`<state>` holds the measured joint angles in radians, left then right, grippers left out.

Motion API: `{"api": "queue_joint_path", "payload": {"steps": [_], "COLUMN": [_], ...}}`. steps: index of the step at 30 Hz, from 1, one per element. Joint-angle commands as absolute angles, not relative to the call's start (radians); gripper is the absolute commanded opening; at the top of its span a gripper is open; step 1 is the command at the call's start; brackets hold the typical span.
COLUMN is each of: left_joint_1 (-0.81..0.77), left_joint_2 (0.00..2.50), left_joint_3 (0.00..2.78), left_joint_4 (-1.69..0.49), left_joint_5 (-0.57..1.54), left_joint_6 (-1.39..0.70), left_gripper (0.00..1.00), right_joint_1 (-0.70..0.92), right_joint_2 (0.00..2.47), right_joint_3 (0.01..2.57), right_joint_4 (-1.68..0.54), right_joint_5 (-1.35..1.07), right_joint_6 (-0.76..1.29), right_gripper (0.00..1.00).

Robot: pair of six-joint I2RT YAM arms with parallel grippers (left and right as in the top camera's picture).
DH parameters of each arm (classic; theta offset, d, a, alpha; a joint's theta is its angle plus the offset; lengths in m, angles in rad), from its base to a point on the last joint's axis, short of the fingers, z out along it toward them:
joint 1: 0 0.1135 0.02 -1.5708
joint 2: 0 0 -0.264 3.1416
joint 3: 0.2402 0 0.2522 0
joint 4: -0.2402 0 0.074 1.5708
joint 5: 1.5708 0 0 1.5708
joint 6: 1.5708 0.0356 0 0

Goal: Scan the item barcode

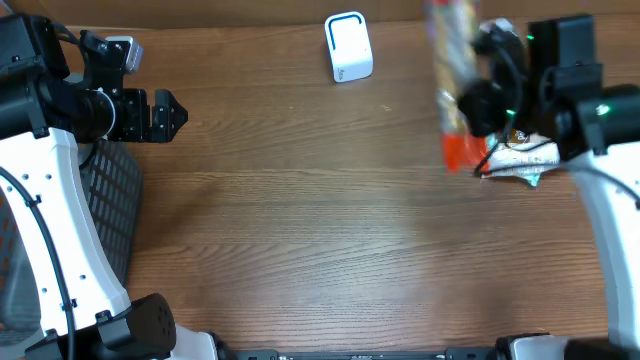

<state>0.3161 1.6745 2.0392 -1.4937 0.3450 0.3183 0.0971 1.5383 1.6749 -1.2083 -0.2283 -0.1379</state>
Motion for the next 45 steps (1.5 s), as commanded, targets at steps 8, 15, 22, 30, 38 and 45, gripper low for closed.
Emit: {"api": "queue_joint_path", "payload": {"steps": [8,15,22,30,38,45], "left_joint_1": [0.314,0.314,0.314,0.314,0.314,0.314], "left_joint_2": [1.676,1.676,1.676,1.676,1.676,1.676], "left_joint_3": [2.044,2.044,2.044,2.044,2.044,2.044], "left_joint_4": [-1.491,-1.491,-1.491,-1.491,-1.491,-1.491], "left_joint_5": [0.356,0.356,0.356,0.356,0.356,0.356], "left_joint_6": [0.340,0.340,0.340,0.340,0.340,0.340], "left_gripper": [1.00,0.99,0.99,1.00,1.00,1.00], "right_joint_1": [-0.035,-0.044,-0.057,-0.060,-0.045,-0.044], "right_joint_2": [1.701,1.833,1.862,1.857,1.818,1.782], "right_joint_3": [1.459,1.428,1.427,1.602,2.201,2.595], "right_joint_4": [-1.213,-1.198,-1.194,-1.311,-1.608,-1.693], "right_joint_5": [-0.171,-0.093,-0.026,-0.054,-0.319,-0.485], "right_joint_6": [-0.141,-0.217,-0.180,-0.130,-0.130,0.062], "right_gripper": [0.04,0.06,0.64,0.80,1.00,1.00]}}
